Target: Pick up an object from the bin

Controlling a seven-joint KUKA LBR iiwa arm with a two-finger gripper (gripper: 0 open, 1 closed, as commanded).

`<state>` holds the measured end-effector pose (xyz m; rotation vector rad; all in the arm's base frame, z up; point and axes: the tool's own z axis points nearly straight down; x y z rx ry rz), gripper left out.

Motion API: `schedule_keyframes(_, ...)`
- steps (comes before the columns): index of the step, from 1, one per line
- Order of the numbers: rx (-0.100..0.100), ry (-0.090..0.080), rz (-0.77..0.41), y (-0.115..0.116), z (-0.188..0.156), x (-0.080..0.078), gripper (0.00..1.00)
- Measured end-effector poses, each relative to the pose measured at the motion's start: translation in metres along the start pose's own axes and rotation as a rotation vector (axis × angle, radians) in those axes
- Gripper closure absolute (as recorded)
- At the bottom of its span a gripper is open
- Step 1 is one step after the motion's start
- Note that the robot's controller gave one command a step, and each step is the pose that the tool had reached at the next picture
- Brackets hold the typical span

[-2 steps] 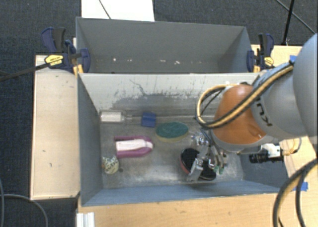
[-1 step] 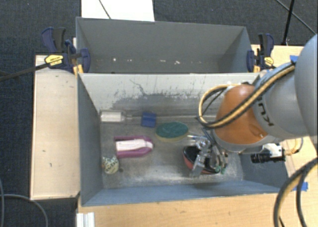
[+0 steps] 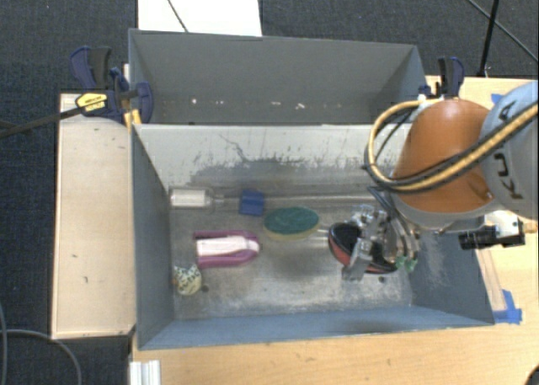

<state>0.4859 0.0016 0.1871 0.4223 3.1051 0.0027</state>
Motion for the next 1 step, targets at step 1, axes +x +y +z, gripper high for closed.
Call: schedule_keyframes(1, 0.000, -0.003, 0.005, -0.0065, -0.0871, -0.0088, 1.00)
